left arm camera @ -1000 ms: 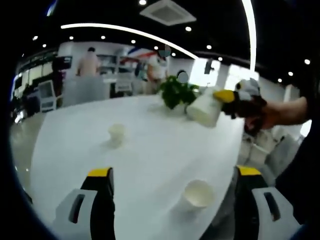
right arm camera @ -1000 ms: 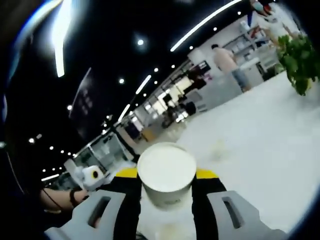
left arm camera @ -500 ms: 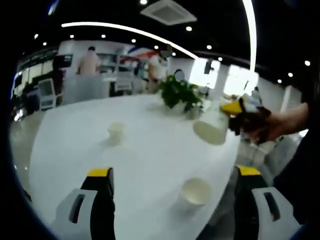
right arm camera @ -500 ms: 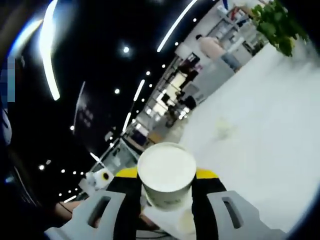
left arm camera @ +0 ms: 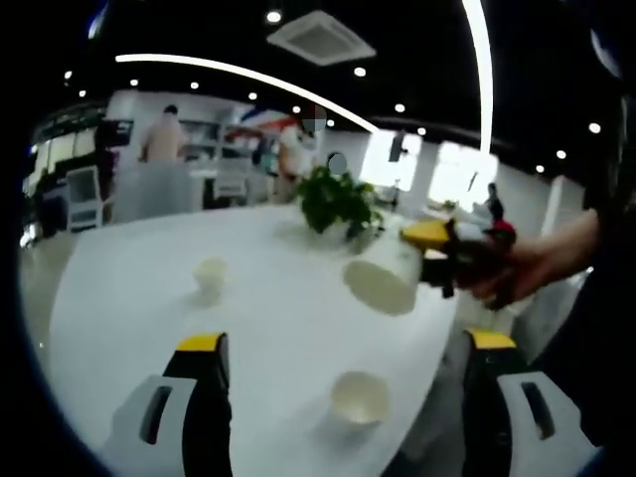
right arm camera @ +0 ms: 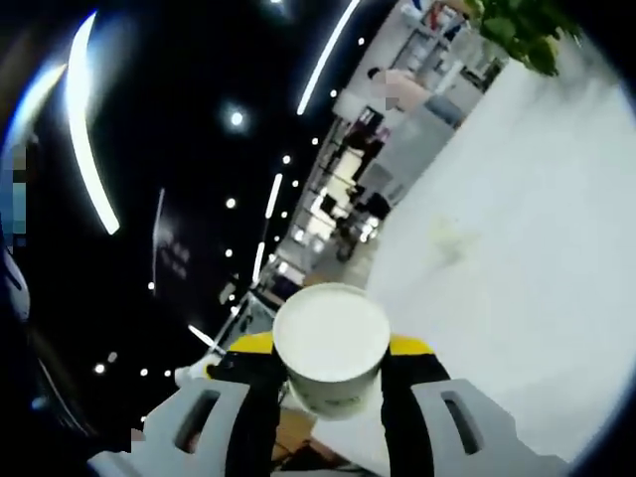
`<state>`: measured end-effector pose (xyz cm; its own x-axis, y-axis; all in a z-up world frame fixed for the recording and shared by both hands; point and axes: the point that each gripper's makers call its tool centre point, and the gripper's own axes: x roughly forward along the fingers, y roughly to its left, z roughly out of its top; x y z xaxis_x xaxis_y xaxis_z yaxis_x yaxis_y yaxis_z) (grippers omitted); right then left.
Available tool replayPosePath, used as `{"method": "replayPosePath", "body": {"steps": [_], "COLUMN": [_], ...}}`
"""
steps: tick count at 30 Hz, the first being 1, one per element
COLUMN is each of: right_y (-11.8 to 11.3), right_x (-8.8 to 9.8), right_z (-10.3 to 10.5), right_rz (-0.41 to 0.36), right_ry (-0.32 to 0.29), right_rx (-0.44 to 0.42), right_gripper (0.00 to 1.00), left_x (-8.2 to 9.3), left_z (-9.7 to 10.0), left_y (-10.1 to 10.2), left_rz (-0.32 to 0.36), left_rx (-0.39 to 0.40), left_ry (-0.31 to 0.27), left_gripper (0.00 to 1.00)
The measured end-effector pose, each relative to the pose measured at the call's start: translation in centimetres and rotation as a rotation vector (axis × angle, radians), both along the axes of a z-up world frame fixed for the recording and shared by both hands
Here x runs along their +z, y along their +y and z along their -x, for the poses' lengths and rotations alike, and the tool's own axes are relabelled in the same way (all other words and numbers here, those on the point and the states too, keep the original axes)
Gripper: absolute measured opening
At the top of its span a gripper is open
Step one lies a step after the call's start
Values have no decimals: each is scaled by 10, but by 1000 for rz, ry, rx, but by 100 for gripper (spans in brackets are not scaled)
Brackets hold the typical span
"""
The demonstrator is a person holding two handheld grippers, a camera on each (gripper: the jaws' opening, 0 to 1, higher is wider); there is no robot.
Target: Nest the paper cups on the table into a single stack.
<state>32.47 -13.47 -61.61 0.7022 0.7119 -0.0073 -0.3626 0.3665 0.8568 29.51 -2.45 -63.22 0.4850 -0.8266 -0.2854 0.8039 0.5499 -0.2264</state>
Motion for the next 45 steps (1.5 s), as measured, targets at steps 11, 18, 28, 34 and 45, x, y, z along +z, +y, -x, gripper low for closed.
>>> {"method": "replayPosePath", "body": {"steps": [11, 18, 28, 34, 45], "right_y": [16, 23, 31, 33, 39], "right_x": [4, 2, 4, 6, 8], "right_z": [1, 0, 3, 2, 4], "right_rz": [-49, -78, -97, -119, -167], "right_ry": [-4, 17, 16, 21, 24], "right_rx": [22, 31, 61, 60, 74], "right_gripper": [36, 36, 36, 36, 36], "left_x": [4, 14, 24, 35, 36], "left_z": [5, 8, 12, 14, 22], "left_y": [-9, -17, -30, -36, -43], "left_rz": [19, 76, 170, 274, 294], "left_rx": [3, -13, -39, -45, -90], "left_ry": [-10, -15, 47, 123, 115], "left_gripper": [86, 75, 61, 57, 44]}}
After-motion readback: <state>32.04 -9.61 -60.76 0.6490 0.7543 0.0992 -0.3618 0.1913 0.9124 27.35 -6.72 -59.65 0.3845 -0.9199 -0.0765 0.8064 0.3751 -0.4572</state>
